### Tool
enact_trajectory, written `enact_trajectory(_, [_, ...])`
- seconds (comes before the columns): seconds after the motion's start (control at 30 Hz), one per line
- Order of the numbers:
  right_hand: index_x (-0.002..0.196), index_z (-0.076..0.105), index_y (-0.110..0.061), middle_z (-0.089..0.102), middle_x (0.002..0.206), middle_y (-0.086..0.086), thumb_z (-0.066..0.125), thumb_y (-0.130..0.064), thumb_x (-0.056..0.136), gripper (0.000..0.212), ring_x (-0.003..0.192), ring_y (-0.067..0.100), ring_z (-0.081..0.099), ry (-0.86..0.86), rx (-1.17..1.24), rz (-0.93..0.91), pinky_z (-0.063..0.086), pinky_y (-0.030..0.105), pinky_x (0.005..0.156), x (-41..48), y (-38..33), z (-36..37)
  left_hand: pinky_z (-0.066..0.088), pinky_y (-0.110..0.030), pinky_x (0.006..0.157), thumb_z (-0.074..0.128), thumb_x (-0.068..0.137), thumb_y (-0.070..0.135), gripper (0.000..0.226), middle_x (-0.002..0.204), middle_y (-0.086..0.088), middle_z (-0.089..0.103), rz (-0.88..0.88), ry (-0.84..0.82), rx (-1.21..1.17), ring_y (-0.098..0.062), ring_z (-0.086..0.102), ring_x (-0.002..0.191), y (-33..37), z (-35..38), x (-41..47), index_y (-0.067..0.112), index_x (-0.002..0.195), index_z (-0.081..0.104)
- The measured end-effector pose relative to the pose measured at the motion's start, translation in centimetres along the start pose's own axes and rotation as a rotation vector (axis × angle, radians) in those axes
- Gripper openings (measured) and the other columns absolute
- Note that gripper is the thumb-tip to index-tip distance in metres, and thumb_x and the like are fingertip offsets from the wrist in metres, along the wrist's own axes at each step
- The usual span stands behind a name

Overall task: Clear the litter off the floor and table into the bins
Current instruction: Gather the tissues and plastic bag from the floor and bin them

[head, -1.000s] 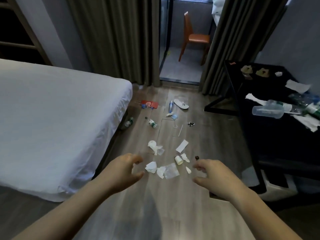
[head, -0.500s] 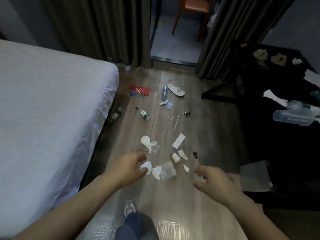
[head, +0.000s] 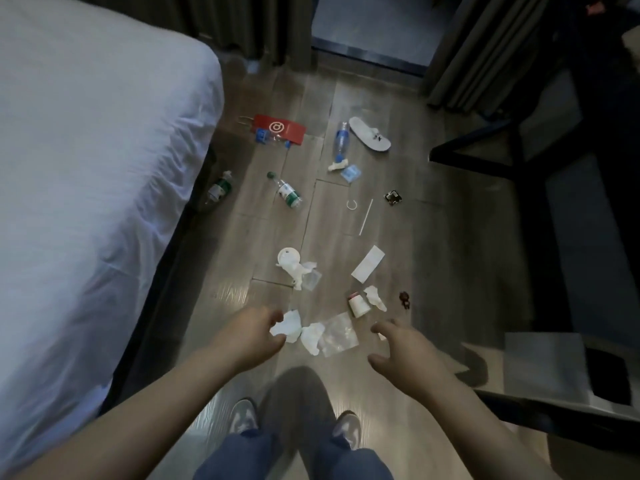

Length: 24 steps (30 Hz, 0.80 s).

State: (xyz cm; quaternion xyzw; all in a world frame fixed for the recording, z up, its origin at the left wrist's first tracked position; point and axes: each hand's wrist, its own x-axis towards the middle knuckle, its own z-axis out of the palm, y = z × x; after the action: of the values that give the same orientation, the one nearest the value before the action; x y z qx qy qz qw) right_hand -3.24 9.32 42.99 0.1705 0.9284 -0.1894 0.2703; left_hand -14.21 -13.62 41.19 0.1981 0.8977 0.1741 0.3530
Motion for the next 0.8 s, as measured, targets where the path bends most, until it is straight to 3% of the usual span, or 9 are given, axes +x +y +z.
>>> enact_trajectory(0.17, [0.123, 0.056, -0.026, 0.051, 0.133, -0.004, 0.062, -0.033, 0.082, 0.042, 0.105, 0.016, 0.057, -0.036, -0.019, -0.04, 0.05, 0.028, 0.08, 8.2, 2.6, 6.0, 0.051, -0.03, 0.088, 0.055, 0.089, 0.028, 0.034, 0.118, -0.002, 0.064, -0.102, -0.042, -0.033, -0.019, 0.06, 0.106, -3.9, 7.3, 7.7, 0.018, 0.121, 0.061])
enact_trajectory(0.3, [0.126, 0.056, -0.022, 0.055, 0.128, 0.0, 0.062, -0.034, 0.084, 0.045, 0.112, 0.017, 0.053, -0.091, -0.033, -0.076, 0.045, 0.027, 0.088, 14.3, 4.3, 11.7, 0.051, -0.03, 0.086, 0.054, 0.087, 0.026, 0.035, 0.116, -0.003, 0.066, -0.147, -0.057, -0.039, -0.021, 0.061, 0.104, -7.8, 13.2, 13.1, 0.019, 0.12, 0.062])
enact_trajectory(0.53, [0.126, 0.057, -0.025, 0.062, 0.125, -0.005, 0.061, -0.035, 0.084, 0.044, 0.111, 0.011, 0.057, -0.173, -0.04, -0.099, 0.035, 0.019, 0.08, 24.2, 6.7, 22.5, 0.05, -0.031, 0.081, 0.053, 0.087, 0.028, 0.029, 0.107, -0.007, 0.069, -0.162, -0.046, -0.01, -0.025, 0.062, 0.099, -15.3, 22.6, 21.5, 0.013, 0.107, 0.066])
enact_trajectory(0.67, [0.132, 0.053, -0.025, 0.06, 0.126, -0.002, 0.061, -0.033, 0.085, 0.049, 0.108, 0.011, 0.057, -0.258, 0.0, -0.108, 0.043, 0.02, 0.08, 29.5, 8.4, 28.7, 0.051, -0.033, 0.082, 0.052, 0.087, 0.031, 0.029, 0.106, -0.007, 0.069, -0.132, -0.035, 0.018, -0.024, 0.063, 0.098, -19.6, 28.0, 26.2, 0.014, 0.107, 0.066])
enact_trajectory(0.8, [0.132, 0.053, -0.021, 0.06, 0.127, 0.001, 0.06, -0.03, 0.087, 0.046, 0.114, 0.016, 0.055, -0.25, -0.17, -0.251, 0.043, 0.024, 0.09, 35.0, 9.4, 33.9, 0.05, -0.029, 0.082, 0.057, 0.087, 0.037, 0.034, 0.112, 0.0, 0.067, -0.078, -0.013, 0.036, -0.018, 0.063, 0.101, -23.1, 32.6, 30.3, 0.021, 0.116, 0.064])
